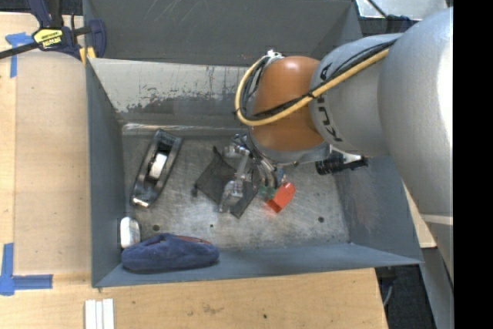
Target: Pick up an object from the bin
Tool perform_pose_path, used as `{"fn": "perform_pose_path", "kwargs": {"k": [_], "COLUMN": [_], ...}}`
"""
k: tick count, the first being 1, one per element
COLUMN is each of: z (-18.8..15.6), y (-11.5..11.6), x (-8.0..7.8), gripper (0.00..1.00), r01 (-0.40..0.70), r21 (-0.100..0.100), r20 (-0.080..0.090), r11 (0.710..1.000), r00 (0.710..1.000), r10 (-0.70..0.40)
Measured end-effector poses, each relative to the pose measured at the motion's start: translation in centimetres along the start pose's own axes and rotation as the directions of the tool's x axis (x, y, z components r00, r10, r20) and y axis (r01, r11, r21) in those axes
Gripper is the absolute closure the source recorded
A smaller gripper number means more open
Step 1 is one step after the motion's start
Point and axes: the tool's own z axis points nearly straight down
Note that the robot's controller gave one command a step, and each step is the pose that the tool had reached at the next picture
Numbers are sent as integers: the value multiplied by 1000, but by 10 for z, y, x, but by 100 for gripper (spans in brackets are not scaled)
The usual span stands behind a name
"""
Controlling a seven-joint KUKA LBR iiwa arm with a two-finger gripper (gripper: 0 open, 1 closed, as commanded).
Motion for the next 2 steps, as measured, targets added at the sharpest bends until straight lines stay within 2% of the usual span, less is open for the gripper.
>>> {"fn": "perform_pose_path", "kwargs": {"k": [1, 2], "z": [-3, -16], "y": [1, 0], "x": [-3, -5], "gripper": [100, 100], "r01": [-1, -3], "r21": [-3, 0], "r20": [9, -1], "r11": [1000, 1000], "r00": [1000, 1000], "r10": [1, 3]}}
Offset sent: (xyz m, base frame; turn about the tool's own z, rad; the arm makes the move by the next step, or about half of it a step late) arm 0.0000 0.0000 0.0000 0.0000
